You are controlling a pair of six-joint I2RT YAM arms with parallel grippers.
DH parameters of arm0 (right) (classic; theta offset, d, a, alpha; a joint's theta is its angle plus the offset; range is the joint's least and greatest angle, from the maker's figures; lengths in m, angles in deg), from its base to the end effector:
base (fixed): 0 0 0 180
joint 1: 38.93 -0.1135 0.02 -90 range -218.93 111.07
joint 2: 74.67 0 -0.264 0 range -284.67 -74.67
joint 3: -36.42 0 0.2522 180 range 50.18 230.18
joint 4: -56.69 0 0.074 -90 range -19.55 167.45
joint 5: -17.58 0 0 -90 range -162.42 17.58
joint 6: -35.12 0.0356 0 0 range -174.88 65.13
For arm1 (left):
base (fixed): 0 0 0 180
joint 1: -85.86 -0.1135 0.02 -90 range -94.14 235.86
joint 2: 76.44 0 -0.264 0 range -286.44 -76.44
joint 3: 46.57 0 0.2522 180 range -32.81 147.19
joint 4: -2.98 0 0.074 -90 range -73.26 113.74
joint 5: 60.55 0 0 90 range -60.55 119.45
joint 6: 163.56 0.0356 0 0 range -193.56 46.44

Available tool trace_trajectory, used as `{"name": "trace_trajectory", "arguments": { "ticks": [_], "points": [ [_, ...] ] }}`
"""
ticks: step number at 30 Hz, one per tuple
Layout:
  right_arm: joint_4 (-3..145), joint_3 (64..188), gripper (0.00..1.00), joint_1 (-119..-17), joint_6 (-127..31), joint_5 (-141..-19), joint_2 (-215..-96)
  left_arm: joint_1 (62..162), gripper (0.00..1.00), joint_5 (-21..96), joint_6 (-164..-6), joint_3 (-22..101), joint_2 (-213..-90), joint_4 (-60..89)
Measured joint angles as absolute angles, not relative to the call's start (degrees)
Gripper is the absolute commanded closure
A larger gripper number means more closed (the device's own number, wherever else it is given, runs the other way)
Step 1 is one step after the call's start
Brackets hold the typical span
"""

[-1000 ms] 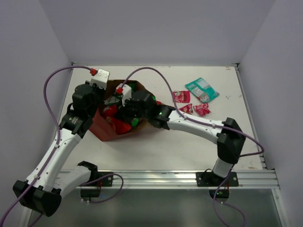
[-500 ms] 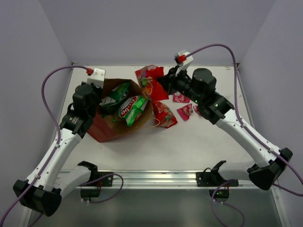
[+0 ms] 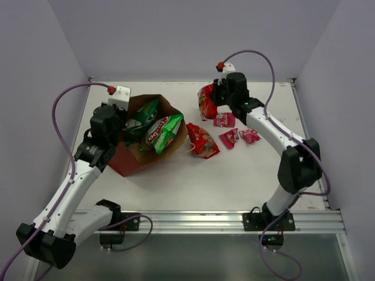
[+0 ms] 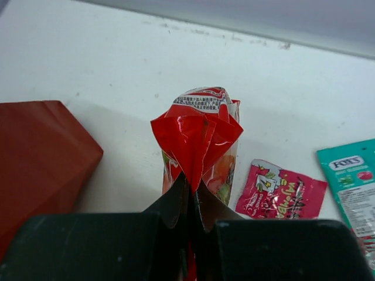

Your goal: Take the snacks out of the paper bag

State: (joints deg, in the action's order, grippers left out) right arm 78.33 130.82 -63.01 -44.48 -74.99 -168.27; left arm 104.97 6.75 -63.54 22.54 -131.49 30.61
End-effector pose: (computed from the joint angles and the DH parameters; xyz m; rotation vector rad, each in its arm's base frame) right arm 0.3565 0.1611 0.3415 -0.2635 1.9421 0.4423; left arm 0.2098 -0.0581 0.3661 0.1747 1.7870 0.2442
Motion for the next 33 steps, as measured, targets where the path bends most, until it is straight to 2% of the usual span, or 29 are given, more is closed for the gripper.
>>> {"name": "trace_trajectory", "arguments": {
  "ticks": [3, 5, 6, 7, 9, 10, 13, 17, 20, 23, 28, 33],
  "points": [
    [76.41, 131.5, 0.99, -62.88, -43.54, -75.84, -176.4, 104.97, 1.0, 7.69, -63.54, 21.97, -130.66, 30.56],
    [75.47, 131.5, 0.87, -62.92, -42.3, -77.54, -180.25, 104.95, 1.0, 8.43, -63.52, 21.67, -130.28, 30.59],
    [74.42, 131.5, 0.77, -62.92, -41.71, -78.48, -181.28, 104.95, 1.0, 8.8, -63.52, 21.65, -130.2, 30.63],
    [73.76, 131.5, 0.56, -62.92, -41.25, -79.03, -181.39, 104.95, 1.0, 9.13, -63.52, 21.65, -130.13, 30.63],
    [73.09, 131.61, 0.37, -62.92, -40.18, -79.77, -180.73, 104.88, 1.0, 9.81, -63.47, 21.58, -129.87, 30.63],
    [73.02, 131.61, 0.24, -62.92, -40.05, -79.82, -180.12, 104.88, 1.0, 10.09, -63.47, 21.47, -129.69, 30.59],
    [74.99, 131.47, 0.1, -63.12, -39.52, -78.0, -176.45, 104.86, 1.0, 10.86, -63.47, 21.06, -129.13, 30.56],
    [79.97, 131.5, 0.02, -63.58, -38.76, -75.53, -167.27, 104.77, 1.0, 11.69, -63.47, 21.06, -129.06, 30.59],
    [82.16, 132.11, 0.02, -65.96, -38.27, -74.33, -159.4, 104.71, 1.0, 12.26, -63.49, 21.06, -129.06, 30.59],
    [83.27, 134.29, 0.02, -72.43, -37.93, -73.92, -154.99, 104.69, 1.0, 12.59, -63.49, 21.06, -129.06, 30.61],
    [83.77, 137.73, 0.02, -85.89, -35.8, -73.57, -156.34, 104.66, 1.0, 12.54, -63.54, 21.06, -129.08, 30.65],
    [85.13, 138.51, 0.02, -92.1, -30.65, -71.62, -165.13, 104.66, 1.0, 12.48, -64.02, 21.06, -129.06, 30.98]
  ]
}}
